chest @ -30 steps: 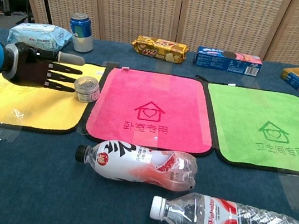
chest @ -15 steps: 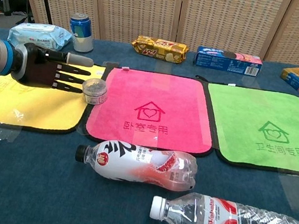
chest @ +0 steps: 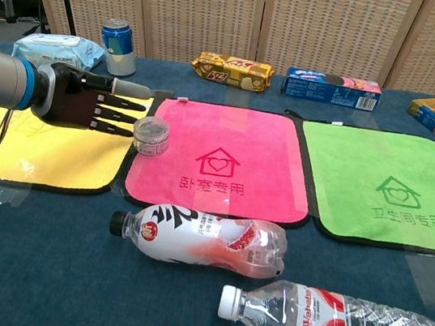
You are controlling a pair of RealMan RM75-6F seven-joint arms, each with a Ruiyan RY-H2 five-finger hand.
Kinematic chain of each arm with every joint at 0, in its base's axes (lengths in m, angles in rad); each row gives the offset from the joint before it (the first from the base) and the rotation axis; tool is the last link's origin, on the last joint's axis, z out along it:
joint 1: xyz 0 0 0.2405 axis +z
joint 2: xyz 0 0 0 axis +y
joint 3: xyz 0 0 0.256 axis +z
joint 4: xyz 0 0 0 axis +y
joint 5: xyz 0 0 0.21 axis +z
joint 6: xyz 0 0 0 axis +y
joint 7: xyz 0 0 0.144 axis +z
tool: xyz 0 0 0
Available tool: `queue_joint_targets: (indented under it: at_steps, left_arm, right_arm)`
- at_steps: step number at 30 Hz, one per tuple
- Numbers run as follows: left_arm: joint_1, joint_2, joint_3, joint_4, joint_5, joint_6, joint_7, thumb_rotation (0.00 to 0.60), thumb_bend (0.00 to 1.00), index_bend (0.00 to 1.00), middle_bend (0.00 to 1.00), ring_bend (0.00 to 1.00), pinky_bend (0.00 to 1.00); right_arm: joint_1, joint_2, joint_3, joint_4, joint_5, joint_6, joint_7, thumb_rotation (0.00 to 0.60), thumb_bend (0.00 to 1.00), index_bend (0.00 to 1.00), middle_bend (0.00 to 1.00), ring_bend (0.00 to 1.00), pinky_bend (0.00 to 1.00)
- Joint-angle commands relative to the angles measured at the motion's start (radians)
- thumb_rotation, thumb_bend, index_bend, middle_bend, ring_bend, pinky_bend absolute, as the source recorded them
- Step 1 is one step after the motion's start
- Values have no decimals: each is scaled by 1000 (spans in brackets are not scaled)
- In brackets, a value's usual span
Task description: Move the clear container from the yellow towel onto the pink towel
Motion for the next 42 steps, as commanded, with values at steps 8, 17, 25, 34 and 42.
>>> queue_joint_targets:
  at_steps: [8,17,25,34,42]
  left_arm:
    - [-26,-9,22,0,-20,6,8,600,175,0,0,0,0]
    - [-59,-29,48,8,-39,21,19,600,174,0,0,0,0]
    - [-88,-50,59,8,-51,33,28,600,174,0,0,0,0]
    - [-116,-66,63,-7,-49,45,45,600,173,0,0,0,0]
    - [-133,-77,71,-14,-56,53,53,600,174,0,0,0,0]
  right_arm:
    - [1,1,0,0,0,-1,4,600,106,31,0,0,0]
    - [0,5,1,0,2,-1,14,600,105,31,0,0,0]
    - [-5,8,-3,4,6,1,12,600,107,31,0,0,0]
    - [-19,15,-9,-2,11,15,3,600,110,31,0,0,0]
    - [-27,20,-11,-5,13,23,0,600,105,31,0,0,0]
